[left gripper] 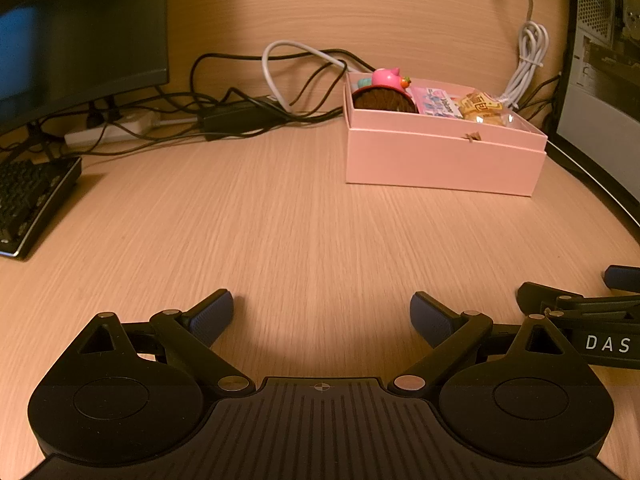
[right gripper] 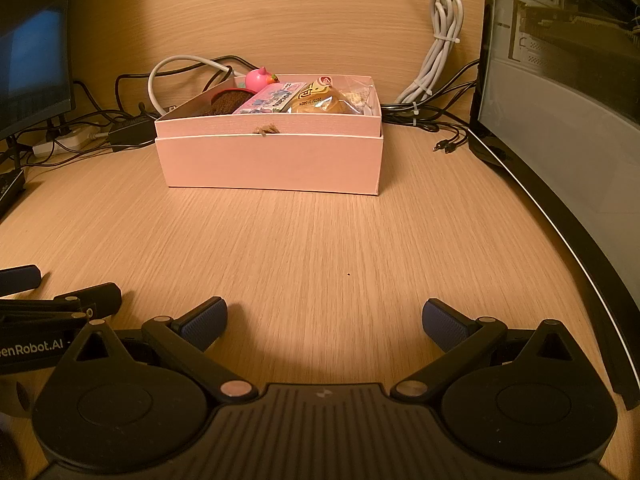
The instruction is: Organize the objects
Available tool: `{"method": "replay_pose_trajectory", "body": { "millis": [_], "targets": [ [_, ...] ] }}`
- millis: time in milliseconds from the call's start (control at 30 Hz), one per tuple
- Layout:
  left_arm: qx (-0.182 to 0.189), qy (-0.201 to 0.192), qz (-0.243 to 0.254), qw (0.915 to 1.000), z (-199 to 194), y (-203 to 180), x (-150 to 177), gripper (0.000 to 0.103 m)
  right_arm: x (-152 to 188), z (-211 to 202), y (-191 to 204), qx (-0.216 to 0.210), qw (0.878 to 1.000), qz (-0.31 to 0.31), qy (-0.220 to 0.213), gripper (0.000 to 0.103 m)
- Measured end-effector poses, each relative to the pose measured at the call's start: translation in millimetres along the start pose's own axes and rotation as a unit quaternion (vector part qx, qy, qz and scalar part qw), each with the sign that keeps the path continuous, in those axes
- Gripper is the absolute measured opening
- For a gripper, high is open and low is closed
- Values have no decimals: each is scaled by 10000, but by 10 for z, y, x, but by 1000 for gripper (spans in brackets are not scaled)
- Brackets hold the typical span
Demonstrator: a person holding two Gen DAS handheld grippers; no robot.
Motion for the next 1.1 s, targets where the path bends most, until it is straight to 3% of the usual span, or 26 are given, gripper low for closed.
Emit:
{"method": "replay_pose_trajectory", "body": {
  "millis": [1100],
  "targets": [
    [-41, 18, -13, 10000, 2, 8, 3, 99, 1, -1, -2, 0, 10000, 0, 0, 103]
  ]
}}
Point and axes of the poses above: each gripper's, at about its wrist camera, not at the fingertips, and z roughly the way its jaws point, y to its left, x to its underside, the point moved 9 cm from there along z, roughly the way its jaws point, and after that the axes turned 15 degrees about z, right-handed, at the moved point
